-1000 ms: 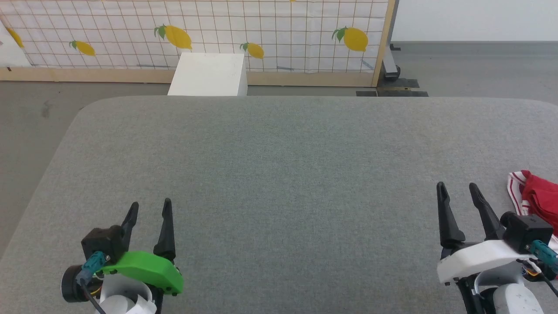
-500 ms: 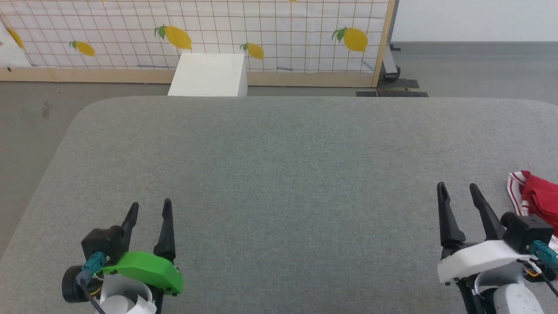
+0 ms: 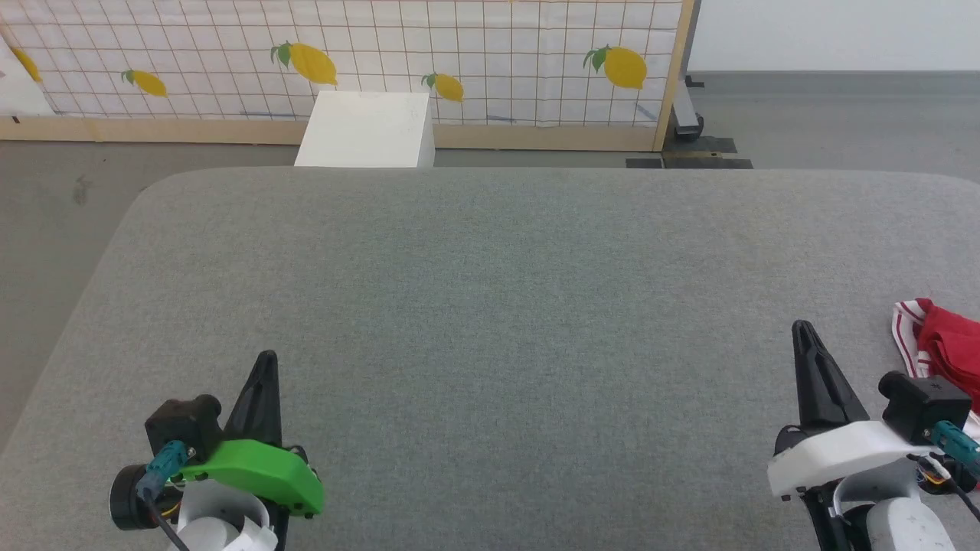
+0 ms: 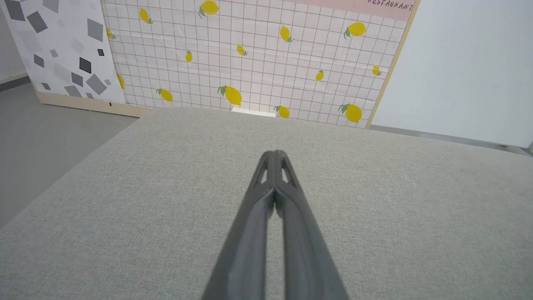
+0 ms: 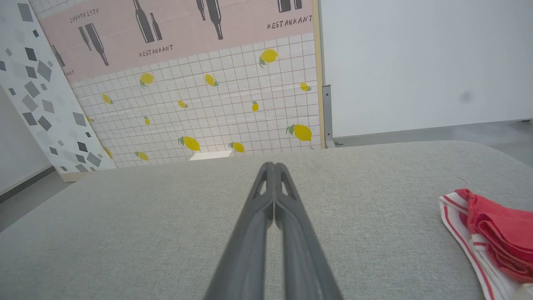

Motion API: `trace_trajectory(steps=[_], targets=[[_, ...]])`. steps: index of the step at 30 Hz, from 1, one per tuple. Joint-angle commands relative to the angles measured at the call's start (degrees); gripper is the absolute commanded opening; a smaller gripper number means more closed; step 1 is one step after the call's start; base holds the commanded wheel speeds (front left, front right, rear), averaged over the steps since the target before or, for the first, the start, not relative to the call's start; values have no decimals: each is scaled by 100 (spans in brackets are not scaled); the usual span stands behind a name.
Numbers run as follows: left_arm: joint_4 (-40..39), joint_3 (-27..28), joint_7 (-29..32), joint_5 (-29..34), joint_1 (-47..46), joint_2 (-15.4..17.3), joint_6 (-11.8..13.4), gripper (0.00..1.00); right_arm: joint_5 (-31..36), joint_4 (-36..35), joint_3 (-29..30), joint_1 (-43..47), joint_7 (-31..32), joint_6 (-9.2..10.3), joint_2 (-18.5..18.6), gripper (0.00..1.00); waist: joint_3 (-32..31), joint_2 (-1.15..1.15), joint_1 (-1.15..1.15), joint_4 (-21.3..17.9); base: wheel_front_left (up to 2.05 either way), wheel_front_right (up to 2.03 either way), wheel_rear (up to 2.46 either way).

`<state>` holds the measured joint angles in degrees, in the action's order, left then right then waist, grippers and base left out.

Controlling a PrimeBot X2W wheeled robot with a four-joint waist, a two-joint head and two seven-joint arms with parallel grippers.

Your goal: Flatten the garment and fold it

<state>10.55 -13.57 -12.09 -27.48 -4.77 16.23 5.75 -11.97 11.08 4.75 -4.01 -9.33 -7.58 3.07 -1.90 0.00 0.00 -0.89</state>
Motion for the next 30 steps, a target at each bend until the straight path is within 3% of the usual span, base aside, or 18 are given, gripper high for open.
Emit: trace_trajectory(steps=[1,30], targets=[[-36,44,34,87,26,-37,-30,0,55,-45,-17,22,28,0,-2,0,2,0,0,1,0,0,0],[-285,365,321,737,136,-354,-163,0,334,-305,-129,115,249,2,-6,0,48,0,0,23,0,0,0]])
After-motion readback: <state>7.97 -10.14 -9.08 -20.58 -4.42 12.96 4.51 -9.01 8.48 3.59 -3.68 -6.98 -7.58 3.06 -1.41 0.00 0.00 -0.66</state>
